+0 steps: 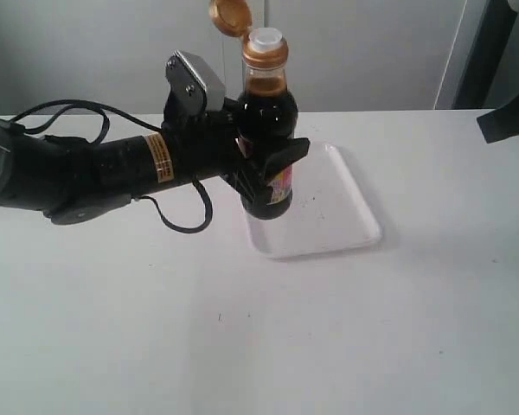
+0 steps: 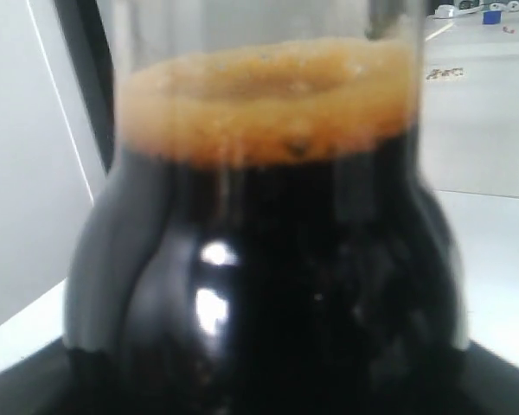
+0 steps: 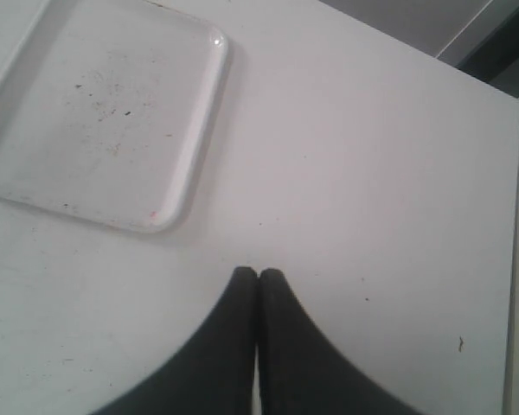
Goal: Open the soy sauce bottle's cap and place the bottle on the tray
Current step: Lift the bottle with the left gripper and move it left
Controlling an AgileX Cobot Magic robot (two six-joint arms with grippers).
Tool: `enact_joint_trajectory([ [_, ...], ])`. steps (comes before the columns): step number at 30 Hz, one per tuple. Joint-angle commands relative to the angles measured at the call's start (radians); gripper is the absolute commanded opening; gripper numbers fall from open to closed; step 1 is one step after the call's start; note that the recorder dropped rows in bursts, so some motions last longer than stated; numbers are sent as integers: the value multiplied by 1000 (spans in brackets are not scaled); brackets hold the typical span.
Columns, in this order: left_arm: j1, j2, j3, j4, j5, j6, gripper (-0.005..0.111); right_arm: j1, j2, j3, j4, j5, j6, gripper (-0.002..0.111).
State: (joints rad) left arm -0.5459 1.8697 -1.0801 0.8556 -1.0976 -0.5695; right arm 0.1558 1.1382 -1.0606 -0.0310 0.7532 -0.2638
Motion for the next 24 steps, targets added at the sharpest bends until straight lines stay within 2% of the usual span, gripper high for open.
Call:
enact_joint_trajectory([
  [1, 6, -31, -58, -44, -29, -2, 0, -8, -7, 4, -6, -10, 5, 0],
  [24, 4, 128, -253, -93, -2, -31, 0, -8, -7, 4, 8, -14, -2, 0],
])
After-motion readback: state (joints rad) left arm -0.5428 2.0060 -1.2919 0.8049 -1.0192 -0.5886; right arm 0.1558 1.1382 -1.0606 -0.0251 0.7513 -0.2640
